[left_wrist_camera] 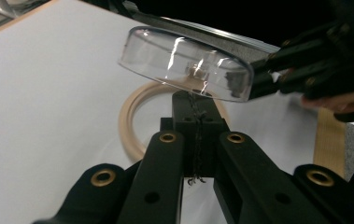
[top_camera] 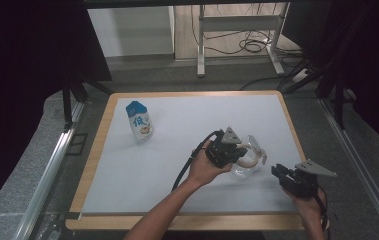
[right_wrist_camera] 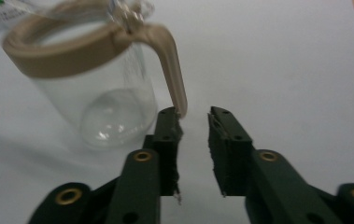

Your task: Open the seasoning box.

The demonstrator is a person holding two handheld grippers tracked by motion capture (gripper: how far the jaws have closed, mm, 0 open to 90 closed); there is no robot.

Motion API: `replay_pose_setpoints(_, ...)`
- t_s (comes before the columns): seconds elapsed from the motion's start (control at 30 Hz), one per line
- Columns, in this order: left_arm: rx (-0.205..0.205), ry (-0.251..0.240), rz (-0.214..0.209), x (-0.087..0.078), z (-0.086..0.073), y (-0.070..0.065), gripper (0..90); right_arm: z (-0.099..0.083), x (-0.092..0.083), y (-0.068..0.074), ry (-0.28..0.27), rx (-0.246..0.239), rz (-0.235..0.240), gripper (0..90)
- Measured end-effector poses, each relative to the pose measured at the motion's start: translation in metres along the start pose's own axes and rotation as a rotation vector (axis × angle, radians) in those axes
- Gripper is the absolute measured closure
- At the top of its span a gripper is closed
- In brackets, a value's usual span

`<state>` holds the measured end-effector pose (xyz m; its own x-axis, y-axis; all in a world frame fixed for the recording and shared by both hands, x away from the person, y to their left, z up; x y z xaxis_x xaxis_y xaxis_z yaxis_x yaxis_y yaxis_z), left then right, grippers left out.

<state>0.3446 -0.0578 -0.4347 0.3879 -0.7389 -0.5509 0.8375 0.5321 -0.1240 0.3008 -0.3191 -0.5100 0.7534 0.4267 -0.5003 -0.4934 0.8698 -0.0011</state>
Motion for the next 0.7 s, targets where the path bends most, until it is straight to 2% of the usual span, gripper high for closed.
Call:
replay_pose_setpoints(0.13, 0.013, 0.004, -0.005, 0.005, 0.006, -0.007, 90.0, -0.008, 0.006, -0.001, 0.032, -0.003, 0.015, 59.5)
replay_pose_setpoints(0.27, 0.021, 0.013, -0.008, 0.012, 0.011, -0.012, 90.0, -0.011, 0.009, -0.001, 0.049, -0.004, 0.023, 54.3)
replay_pose_setpoints(0.47, 0.026, 0.015, -0.019, 0.019, 0.013, -0.018, 90.0, -0.013, 0.009, -0.004, 0.053, 0.001, 0.012, 52.1)
replay_pose_setpoints(0.6, 0.008, 0.012, -0.027, 0.023, 0.018, -0.016, 90.0, -0.013, 0.009, -0.003, 0.054, 0.003, 0.009, 51.9)
replay_pose_setpoints(0.7, 0.01, 0.018, -0.024, 0.026, 0.023, -0.014, 90.0, -0.012, 0.008, -0.003, 0.053, -0.001, 0.011, 51.8)
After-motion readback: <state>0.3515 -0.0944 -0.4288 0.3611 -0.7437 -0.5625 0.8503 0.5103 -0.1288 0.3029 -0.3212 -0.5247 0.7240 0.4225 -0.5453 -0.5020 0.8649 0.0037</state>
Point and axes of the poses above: each handheld gripper's, and its own axes: x roughly forward along the jaws, z roughly out of its top, y roughly to its left, the point moved 1 cm from there along x, roughly forward along the jaws, and after that the axes turned 5 degrees about -x, right-handed, at the moved point
